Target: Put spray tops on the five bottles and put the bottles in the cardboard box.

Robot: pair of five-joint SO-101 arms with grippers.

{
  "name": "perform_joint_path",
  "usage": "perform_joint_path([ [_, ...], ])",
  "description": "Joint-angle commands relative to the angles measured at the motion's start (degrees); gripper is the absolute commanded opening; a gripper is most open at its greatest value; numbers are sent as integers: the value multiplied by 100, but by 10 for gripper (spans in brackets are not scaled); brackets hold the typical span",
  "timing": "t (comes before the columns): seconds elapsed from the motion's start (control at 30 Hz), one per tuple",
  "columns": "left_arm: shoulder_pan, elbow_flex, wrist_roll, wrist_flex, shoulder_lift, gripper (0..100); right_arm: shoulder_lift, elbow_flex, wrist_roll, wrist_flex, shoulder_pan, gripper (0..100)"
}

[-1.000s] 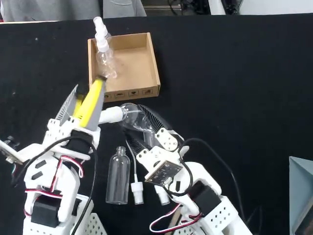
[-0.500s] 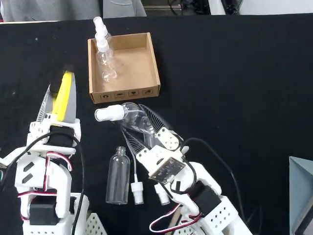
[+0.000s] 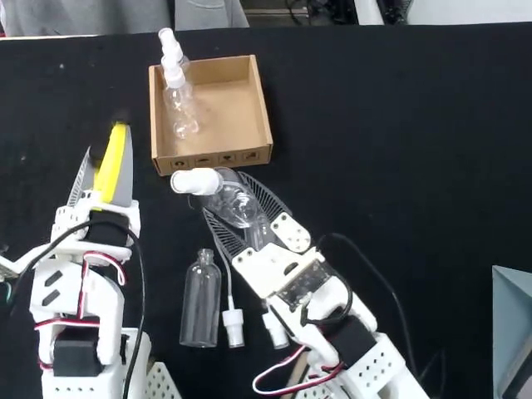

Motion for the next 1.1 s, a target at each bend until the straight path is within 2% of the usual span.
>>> perform_joint_path([
  [0.0,-40,4,18,-123,9,220,-259,-4,-79,-193,-114,57],
  [0.17,242,40,9,-105,9,220,-259,-4,-79,-193,-114,57],
  [0.33,778,295,-598,-123,9,220,-259,-4,-79,-193,-114,57],
  [0.63,1763,576,-1152,-105,9,220,-259,-4,-79,-193,-105,57],
  [1.07,1956,585,-1222,-97,9,220,-259,-4,-53,-167,-97,57],
])
